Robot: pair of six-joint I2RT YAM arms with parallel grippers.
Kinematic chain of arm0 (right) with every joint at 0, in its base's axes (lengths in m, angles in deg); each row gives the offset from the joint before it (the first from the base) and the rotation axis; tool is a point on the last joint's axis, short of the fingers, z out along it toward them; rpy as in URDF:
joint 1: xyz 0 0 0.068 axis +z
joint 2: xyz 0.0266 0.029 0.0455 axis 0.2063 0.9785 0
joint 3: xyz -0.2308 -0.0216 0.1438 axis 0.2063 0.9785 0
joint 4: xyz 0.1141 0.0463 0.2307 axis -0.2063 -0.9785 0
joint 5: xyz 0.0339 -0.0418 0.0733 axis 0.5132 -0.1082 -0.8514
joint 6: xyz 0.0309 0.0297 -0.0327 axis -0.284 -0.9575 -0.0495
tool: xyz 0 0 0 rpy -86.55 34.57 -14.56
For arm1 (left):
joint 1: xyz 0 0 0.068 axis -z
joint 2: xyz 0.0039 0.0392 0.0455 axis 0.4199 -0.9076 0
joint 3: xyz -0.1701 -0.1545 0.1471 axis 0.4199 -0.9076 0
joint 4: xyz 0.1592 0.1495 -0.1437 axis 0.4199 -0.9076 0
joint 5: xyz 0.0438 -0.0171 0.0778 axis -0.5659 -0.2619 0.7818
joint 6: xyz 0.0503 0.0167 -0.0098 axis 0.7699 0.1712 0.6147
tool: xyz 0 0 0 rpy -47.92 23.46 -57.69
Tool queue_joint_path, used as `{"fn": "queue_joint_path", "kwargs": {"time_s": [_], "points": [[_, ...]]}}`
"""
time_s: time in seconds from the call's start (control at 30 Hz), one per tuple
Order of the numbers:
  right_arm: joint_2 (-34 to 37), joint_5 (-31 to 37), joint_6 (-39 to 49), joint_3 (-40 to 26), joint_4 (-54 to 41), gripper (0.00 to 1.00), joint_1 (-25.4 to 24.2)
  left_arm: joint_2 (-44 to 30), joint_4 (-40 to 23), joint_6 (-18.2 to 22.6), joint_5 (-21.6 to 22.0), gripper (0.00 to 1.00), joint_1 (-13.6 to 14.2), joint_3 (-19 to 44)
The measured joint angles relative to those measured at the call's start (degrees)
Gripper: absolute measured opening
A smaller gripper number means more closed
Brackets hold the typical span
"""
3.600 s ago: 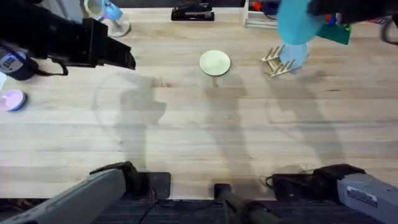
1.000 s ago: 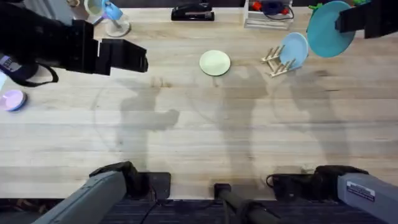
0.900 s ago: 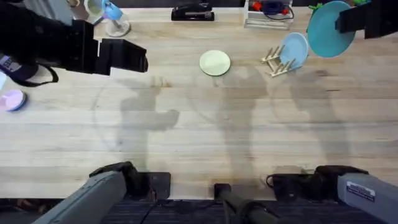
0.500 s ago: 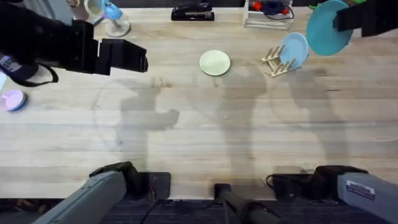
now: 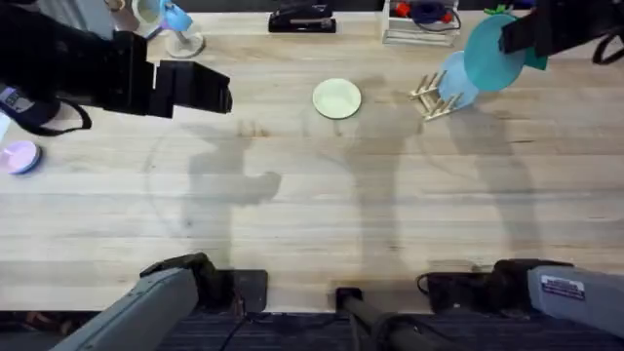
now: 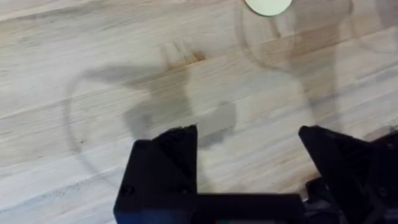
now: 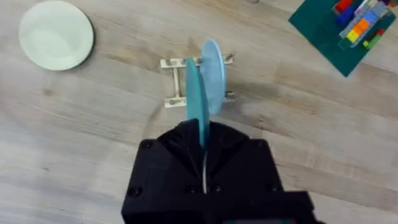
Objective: Pick up the plates from the table one by one and place each into a slot on the dish rack.
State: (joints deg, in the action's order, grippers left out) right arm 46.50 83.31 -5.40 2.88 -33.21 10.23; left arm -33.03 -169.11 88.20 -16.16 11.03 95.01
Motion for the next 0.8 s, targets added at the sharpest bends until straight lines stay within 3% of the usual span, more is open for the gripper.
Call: {"fn": "queue_joint_path", "kwargs": {"time_s": [0.8], "points": [[7.6,0.0,0.9,0.0,8.1,0.028,0.0,0.0,0.0,0.0,0.0,0.994,0.0,0.0]]}}
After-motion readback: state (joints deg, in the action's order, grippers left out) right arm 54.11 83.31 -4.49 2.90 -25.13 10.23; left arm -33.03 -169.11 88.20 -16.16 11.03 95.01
